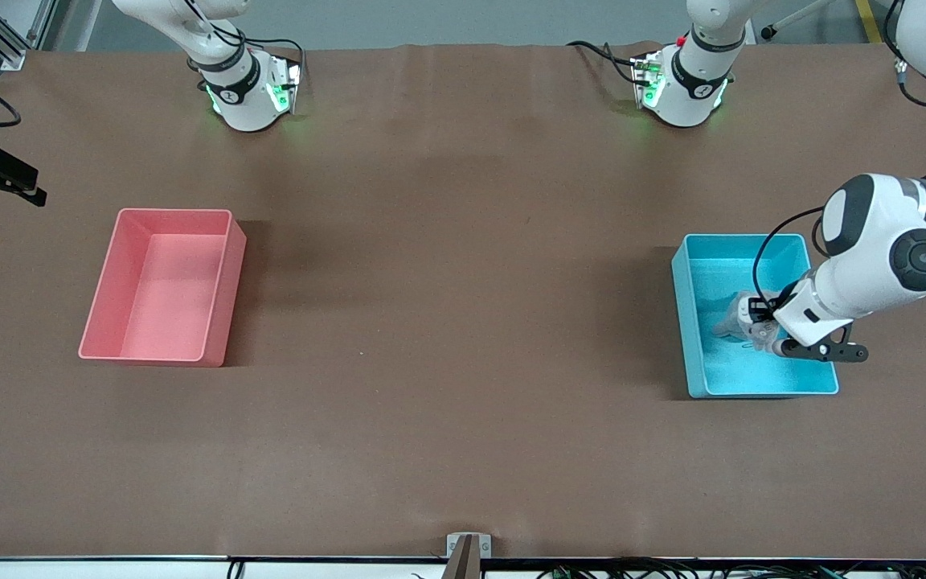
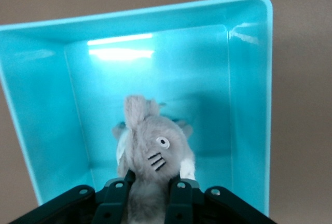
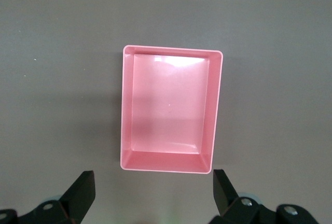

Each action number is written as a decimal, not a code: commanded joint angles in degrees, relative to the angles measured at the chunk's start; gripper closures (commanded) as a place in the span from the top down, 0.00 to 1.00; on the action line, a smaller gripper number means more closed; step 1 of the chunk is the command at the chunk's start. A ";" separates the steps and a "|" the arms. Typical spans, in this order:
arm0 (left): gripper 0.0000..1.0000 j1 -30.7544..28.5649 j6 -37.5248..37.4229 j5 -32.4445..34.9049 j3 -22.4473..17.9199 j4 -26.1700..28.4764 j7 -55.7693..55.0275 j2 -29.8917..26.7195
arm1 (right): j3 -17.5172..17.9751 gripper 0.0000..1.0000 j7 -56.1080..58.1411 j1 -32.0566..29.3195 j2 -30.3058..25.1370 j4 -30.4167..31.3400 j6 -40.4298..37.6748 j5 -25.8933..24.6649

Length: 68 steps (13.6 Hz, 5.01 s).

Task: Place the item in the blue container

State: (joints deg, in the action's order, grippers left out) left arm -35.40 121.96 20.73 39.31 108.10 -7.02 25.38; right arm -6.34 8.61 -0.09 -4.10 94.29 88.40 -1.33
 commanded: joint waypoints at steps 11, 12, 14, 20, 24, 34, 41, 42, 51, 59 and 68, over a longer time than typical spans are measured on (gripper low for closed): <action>0.99 -1.87 -0.75 3.27 1.03 -3.25 0.07 1.61 | 0.01 1.00 -0.09 -0.08 -3.10 2.13 -1.13 0.10; 0.99 -2.39 -1.37 3.09 1.12 -3.34 0.16 0.73 | 0.01 1.00 -0.09 -0.08 -3.11 2.13 -1.13 0.10; 0.99 -3.01 -2.86 2.39 1.30 -3.34 0.16 -1.46 | 0.01 1.00 -0.09 -0.08 -3.11 2.21 -1.21 0.10; 0.99 -7.84 -10.59 -12.09 1.30 -3.87 9.46 -12.00 | 0.01 1.00 -1.40 -0.08 -3.28 2.13 -2.00 1.40; 0.99 -9.43 -20.33 -17.03 1.12 -8.85 10.88 -18.43 | -0.07 1.00 -2.28 -0.08 -3.46 2.13 -2.36 2.47; 1.00 -2.78 -33.72 -20.20 -3.33 -19.42 9.48 -25.11 | 0.01 1.00 -1.40 -0.08 -3.46 2.21 -2.62 2.03; 1.00 32.47 -33.89 -20.29 -38.05 -18.89 9.48 -26.35 | 0.01 1.00 -1.40 -0.17 -3.37 2.21 -2.44 1.68; 1.00 35.02 -33.89 -20.29 -40.51 -18.89 9.48 -26.43 | 0.01 1.00 -1.40 -0.17 -3.37 2.21 -2.44 1.68; 1.00 36.89 -33.63 -20.47 -42.38 -19.07 9.48 -26.35 | 0.01 1.00 -1.40 -0.17 -3.37 2.30 -2.53 1.68; 1.00 36.98 -32.49 -20.47 -42.12 -19.51 9.30 -26.35 | 0.01 1.00 -1.32 -0.26 -3.37 2.39 -2.53 1.77; 1.00 37.33 -31.79 -20.38 -39.92 -19.51 6.84 -27.31 | -0.08 1.00 -1.40 -0.35 -3.37 2.65 -2.53 1.68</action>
State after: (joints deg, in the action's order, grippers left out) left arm 1.91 90.01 1.16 -0.87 88.37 0.36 -1.24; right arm -6.53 7.31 -0.13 -5.56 94.86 85.49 0.17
